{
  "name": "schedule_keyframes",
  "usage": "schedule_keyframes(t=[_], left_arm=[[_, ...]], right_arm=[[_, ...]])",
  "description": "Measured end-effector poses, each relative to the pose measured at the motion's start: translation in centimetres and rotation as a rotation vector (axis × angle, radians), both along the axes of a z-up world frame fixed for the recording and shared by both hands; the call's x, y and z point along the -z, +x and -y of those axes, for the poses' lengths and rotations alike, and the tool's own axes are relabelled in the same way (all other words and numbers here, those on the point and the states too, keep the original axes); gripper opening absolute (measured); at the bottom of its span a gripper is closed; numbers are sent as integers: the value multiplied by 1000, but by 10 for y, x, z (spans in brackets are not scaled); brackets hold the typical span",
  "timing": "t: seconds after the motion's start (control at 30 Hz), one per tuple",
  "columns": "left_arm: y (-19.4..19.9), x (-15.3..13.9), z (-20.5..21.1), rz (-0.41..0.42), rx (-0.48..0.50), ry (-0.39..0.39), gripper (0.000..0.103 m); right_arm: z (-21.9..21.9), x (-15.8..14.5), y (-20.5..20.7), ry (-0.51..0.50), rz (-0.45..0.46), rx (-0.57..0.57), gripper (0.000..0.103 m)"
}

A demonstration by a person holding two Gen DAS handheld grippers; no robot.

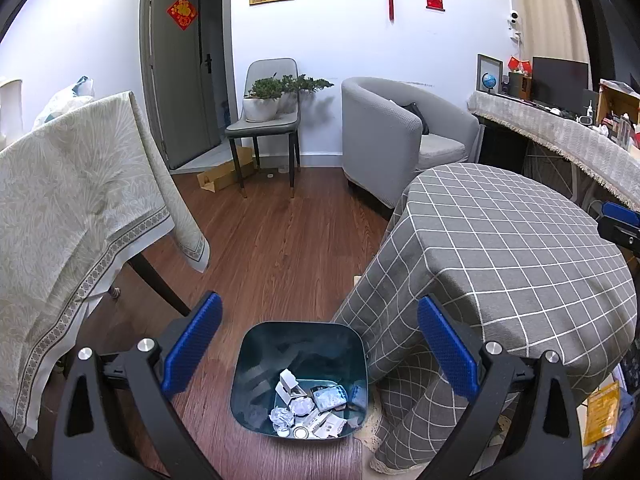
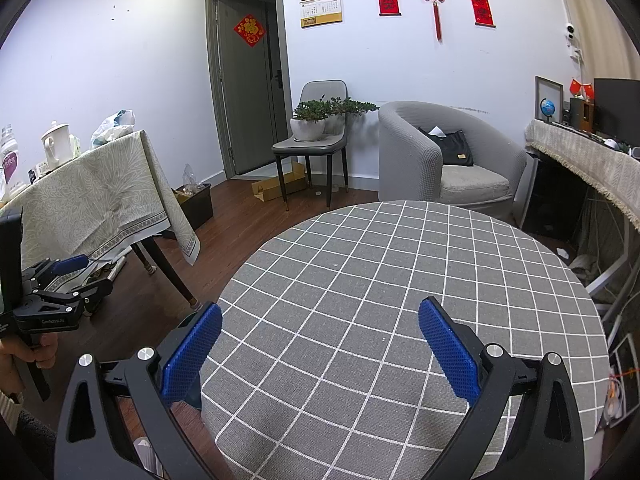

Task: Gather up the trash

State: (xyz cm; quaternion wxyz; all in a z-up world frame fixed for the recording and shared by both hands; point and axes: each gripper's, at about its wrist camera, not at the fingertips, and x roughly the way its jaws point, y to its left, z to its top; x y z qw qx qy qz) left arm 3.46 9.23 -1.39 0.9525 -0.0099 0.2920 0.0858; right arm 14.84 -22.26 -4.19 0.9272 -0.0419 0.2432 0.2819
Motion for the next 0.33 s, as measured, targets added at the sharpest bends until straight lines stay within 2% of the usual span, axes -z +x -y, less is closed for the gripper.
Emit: schedule_keyframes(t=[0.33], left_arm=[[1,-2,-1,2,6,5,99]], right_arm=[[-1,0,-1,-1,1,0,99]])
